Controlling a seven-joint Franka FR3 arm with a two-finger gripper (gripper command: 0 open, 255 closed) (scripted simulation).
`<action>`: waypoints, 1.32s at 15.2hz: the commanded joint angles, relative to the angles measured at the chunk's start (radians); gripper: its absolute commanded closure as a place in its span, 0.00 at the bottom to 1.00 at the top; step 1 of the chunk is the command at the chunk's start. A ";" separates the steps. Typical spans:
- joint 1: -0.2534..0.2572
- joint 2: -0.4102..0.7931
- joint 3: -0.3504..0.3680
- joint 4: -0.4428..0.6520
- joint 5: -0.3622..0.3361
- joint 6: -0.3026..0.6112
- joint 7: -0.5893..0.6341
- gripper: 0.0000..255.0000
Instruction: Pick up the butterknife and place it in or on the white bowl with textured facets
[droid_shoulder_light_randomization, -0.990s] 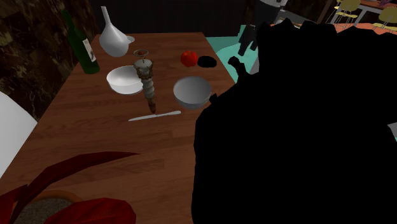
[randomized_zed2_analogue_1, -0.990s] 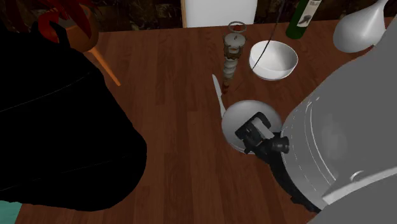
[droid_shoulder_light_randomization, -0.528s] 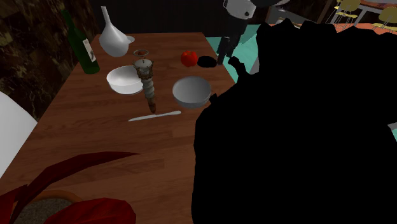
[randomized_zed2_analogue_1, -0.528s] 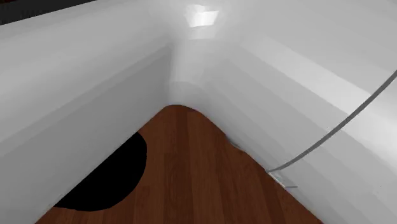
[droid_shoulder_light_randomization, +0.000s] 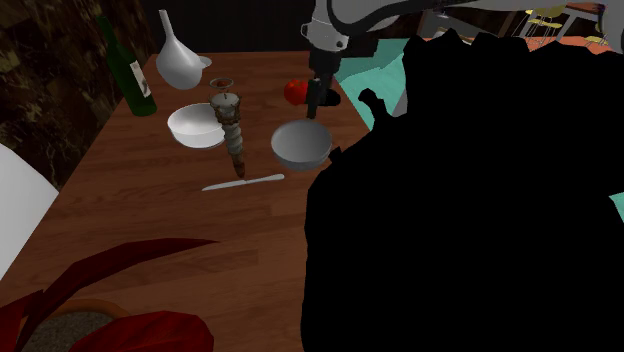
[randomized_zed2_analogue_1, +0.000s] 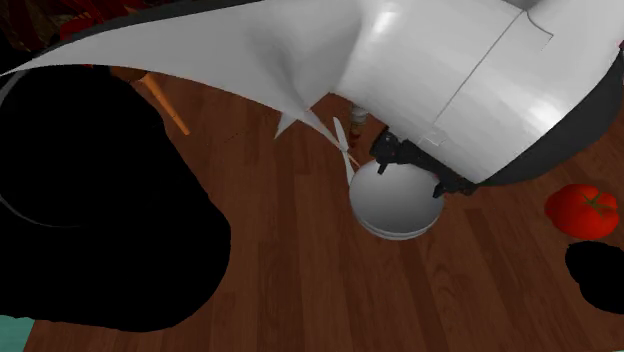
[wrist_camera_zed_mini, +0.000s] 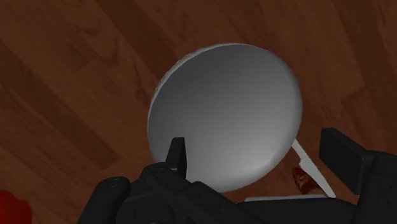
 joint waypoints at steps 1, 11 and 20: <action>0.013 0.072 0.008 0.049 0.006 0.007 -0.042 0.00; 0.079 0.415 0.078 0.326 0.002 -0.005 -0.199 0.00; 0.142 0.663 0.132 0.555 -0.035 -0.041 -0.290 0.00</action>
